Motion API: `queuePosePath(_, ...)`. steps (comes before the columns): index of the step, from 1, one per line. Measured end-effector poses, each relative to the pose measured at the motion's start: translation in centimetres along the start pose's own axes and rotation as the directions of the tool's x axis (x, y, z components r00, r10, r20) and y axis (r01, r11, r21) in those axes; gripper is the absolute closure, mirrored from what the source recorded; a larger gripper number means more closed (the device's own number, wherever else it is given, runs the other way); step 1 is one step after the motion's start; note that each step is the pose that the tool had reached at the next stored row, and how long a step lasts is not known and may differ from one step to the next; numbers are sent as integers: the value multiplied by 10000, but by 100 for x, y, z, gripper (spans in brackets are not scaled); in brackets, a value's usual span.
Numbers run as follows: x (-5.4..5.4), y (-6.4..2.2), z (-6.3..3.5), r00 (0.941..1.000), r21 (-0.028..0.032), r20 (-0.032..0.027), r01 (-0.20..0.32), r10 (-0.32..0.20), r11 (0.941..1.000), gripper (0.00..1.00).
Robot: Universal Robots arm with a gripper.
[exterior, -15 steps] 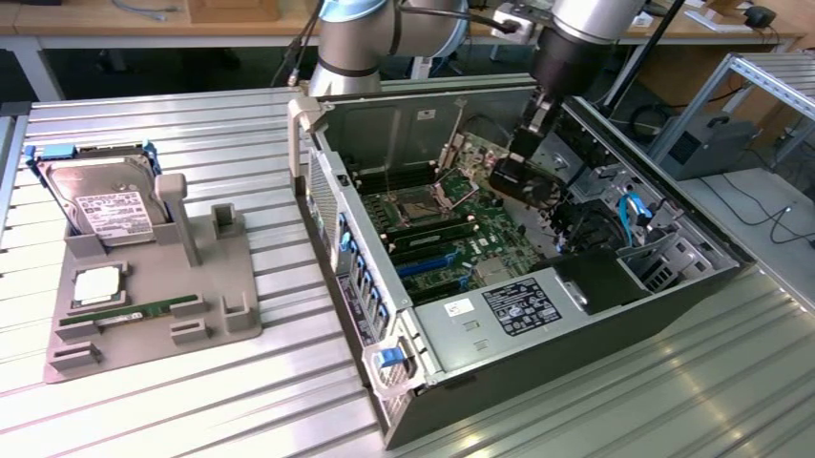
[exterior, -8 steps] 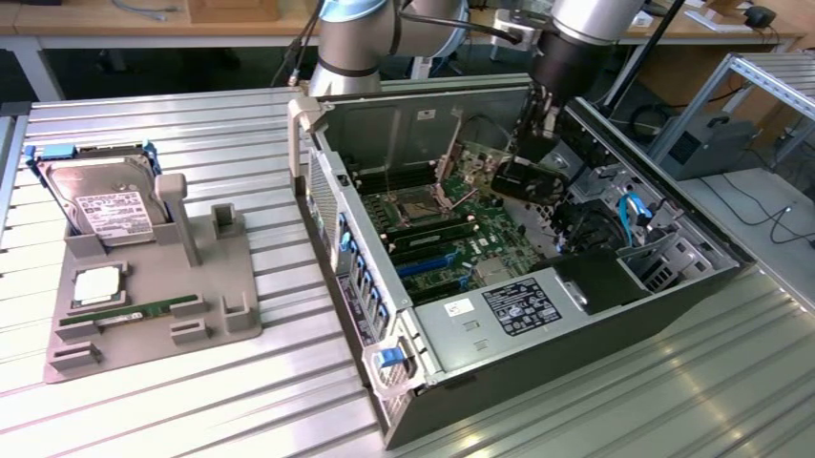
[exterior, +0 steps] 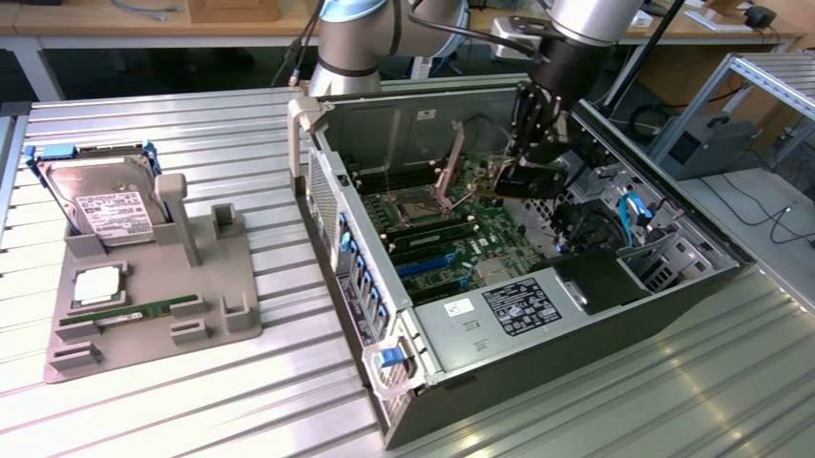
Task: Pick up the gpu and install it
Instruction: 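Insert the gpu into the slot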
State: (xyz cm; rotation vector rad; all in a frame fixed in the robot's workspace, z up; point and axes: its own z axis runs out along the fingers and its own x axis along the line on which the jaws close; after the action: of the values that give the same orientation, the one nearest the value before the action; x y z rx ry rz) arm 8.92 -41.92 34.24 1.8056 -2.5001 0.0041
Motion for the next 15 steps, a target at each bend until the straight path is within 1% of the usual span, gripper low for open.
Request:
queuePosePath(1,0,0,1,9999,8,-5,156,-156,9999,73)
queuePosePath(2,0,0,2,9991,21,-15,431,-431,9991,73)
queuePosePath(4,0,0,4,9953,46,-33,971,-971,9953,73)
queuePosePath(6,0,0,8,9861,76,-59,1663,-1663,9860,73)
queuePosePath(7,0,0,9,9804,90,-72,1967,-1967,9804,73)
queuePosePath(9,0,0,10,9737,103,-85,2278,-2277,9737,73)
queuePosePath(10,0,0,11,9663,114,-98,2574,-2573,9662,73)
queuePosePath(11,0,0,13,9520,134,-120,3059,-3058,9520,73)
queuePosePath(13,0,0,14,9360,151,-142,3520,-3518,9359,73)
queuePosePath(14,-1,0,14,9299,159,-98,3679,-3678,9297,73)
queuePosePath(15,7,-2,15,9290,179,244,3688,-3692,9293,73)
